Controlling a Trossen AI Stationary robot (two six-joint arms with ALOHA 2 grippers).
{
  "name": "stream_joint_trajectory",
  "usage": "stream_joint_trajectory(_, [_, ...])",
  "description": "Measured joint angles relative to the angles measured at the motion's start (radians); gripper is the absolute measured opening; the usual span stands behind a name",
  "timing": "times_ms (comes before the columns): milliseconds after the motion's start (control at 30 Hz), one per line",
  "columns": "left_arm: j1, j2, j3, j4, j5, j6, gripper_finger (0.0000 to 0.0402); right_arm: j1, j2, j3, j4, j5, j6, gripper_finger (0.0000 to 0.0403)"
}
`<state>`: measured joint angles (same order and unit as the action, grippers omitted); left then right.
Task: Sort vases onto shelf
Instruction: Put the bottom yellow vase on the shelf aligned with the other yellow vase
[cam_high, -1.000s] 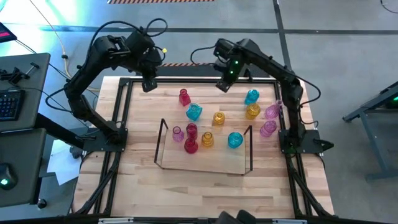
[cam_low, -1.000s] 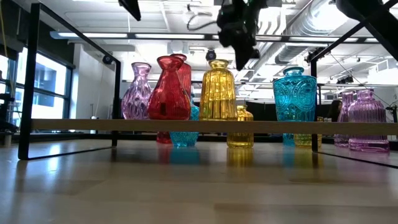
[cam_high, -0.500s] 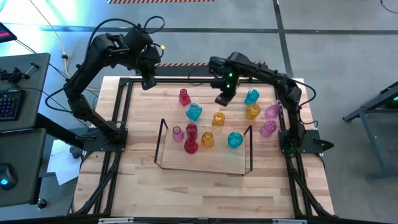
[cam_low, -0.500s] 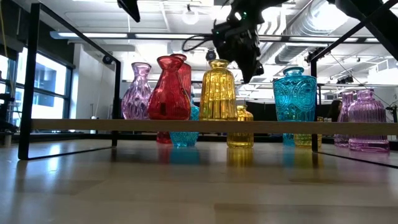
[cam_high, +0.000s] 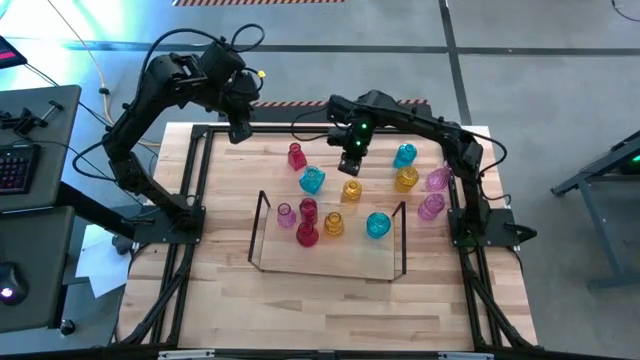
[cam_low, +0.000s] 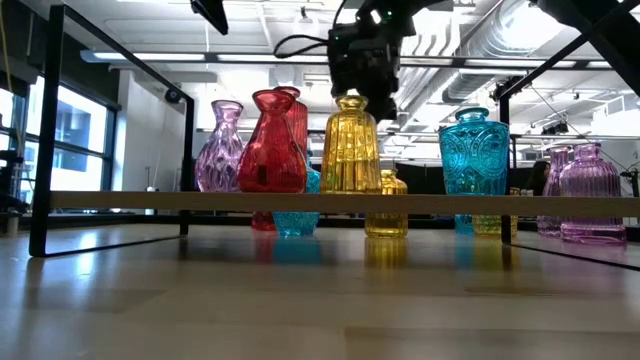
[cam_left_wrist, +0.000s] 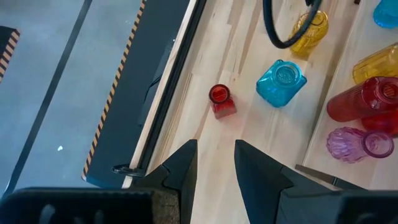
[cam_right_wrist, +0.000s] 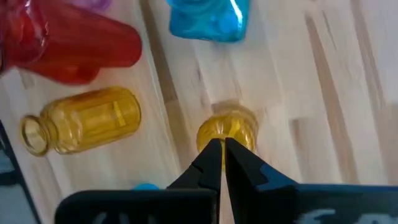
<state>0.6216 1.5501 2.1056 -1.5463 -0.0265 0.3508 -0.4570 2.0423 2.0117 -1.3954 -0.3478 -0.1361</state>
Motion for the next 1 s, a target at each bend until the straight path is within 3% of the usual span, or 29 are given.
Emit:
stream_joint_trajectory(100, [0.000,0.000,0.000,0.000,0.000,0.000,0.0099,0.000,0.002,0.000,-0.012,0.007,-0.086,0.0001])
stream_joint_trajectory(233, [0.000,0.000,0.000,0.000,0.000,-0.005,0.0099,0.008,0.003,0.000,-0.018,0.050,0.010,0.0000])
stream_joint_trajectory(400, [0.000,0.000,0.000,0.000,0.002,-0.008,0.0099,0.016,0.032,0.000,-0.032,0.103,-0.003,0.0000])
stream_joint_trajectory(567, [0.000,0.000,0.000,0.000,0.092,-0.008,0.0099,0.017,0.056,0.000,-0.065,0.127,-0.023,0.0010])
stream_joint_trajectory(1000, [0.000,-0.004,0.000,-0.001,0.122,-0.008,0.0099,0.014,0.056,0.000,-0.089,0.138,0.027,0.0177])
